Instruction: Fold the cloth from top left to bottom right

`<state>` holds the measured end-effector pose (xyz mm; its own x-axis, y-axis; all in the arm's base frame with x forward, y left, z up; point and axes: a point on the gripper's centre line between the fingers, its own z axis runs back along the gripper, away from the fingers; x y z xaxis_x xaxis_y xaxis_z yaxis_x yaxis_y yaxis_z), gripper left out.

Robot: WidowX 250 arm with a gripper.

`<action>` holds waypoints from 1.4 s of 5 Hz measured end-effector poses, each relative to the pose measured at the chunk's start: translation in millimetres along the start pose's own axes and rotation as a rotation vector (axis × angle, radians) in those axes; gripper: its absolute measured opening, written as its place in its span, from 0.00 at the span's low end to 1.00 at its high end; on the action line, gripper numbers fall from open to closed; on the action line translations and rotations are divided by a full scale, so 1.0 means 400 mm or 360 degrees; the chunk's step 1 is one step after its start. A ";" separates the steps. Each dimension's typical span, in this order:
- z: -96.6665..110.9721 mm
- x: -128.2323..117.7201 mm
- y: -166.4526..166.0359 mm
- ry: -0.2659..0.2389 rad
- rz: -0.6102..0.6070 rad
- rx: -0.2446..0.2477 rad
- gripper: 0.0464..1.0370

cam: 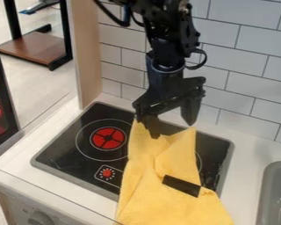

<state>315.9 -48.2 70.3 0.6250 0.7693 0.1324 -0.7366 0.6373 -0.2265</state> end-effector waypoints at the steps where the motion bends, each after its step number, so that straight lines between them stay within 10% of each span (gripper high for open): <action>1: -0.024 0.064 -0.006 -0.0053 0.0077 0.0032 0.96; 5: -0.110 0.154 0.045 -0.0096 0.0229 0.0238 0.96; 6: -0.138 0.161 0.057 -0.0104 0.0260 0.0320 0.89; 7: -0.142 0.163 0.057 -0.0115 0.0259 0.0322 0.58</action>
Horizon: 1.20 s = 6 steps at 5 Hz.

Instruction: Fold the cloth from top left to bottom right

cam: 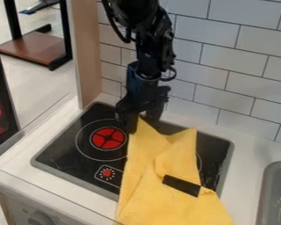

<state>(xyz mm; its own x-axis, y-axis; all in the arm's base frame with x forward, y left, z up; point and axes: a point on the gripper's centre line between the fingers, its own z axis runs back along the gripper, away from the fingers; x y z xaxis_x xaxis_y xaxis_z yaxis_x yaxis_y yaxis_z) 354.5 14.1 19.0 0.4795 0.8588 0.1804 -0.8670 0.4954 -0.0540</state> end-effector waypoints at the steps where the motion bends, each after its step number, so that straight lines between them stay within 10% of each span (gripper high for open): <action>1: 0.000 -0.004 -0.001 0.0015 0.0013 -0.0006 0.28; 3: 0.014 -0.025 -0.011 0.0087 0.0001 -0.0054 0.01; 6: 0.163 -0.068 -0.005 0.0123 -0.0073 -0.0309 0.01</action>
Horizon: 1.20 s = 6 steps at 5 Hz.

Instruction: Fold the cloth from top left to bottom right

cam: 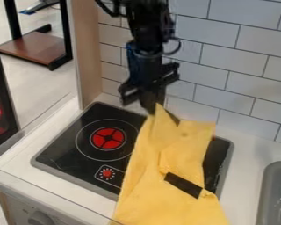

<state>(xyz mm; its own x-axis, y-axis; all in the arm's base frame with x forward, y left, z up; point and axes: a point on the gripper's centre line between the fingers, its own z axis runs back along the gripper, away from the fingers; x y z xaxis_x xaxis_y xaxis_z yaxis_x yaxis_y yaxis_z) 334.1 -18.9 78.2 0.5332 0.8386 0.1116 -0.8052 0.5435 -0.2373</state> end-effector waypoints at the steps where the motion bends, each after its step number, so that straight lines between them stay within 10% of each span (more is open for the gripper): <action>1: 0.047 -0.043 0.020 0.0060 -0.0077 -0.0096 0.01; 6: 0.006 -0.274 0.234 0.0323 -0.0498 -0.0017 0.01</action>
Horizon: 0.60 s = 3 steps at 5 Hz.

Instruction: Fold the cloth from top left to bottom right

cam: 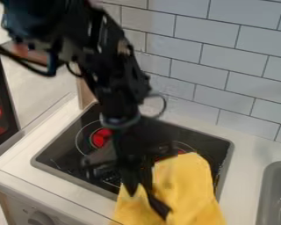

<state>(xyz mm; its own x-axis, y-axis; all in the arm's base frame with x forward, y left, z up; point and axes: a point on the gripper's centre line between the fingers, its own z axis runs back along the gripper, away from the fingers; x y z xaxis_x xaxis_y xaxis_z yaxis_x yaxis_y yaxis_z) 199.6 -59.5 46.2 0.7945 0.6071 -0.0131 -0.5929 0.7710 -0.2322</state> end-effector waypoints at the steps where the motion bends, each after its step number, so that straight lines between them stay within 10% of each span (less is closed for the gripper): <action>1: -0.042 -0.014 0.015 0.0042 0.0005 -0.0001 0.01; 3: -0.090 -0.017 0.025 -0.0041 0.0003 0.0061 0.19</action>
<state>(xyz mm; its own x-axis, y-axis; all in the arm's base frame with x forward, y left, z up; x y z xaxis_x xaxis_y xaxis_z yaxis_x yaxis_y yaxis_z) 193.0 -62.6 9.0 0.7901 0.6129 0.0116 -0.5994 0.7764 -0.1948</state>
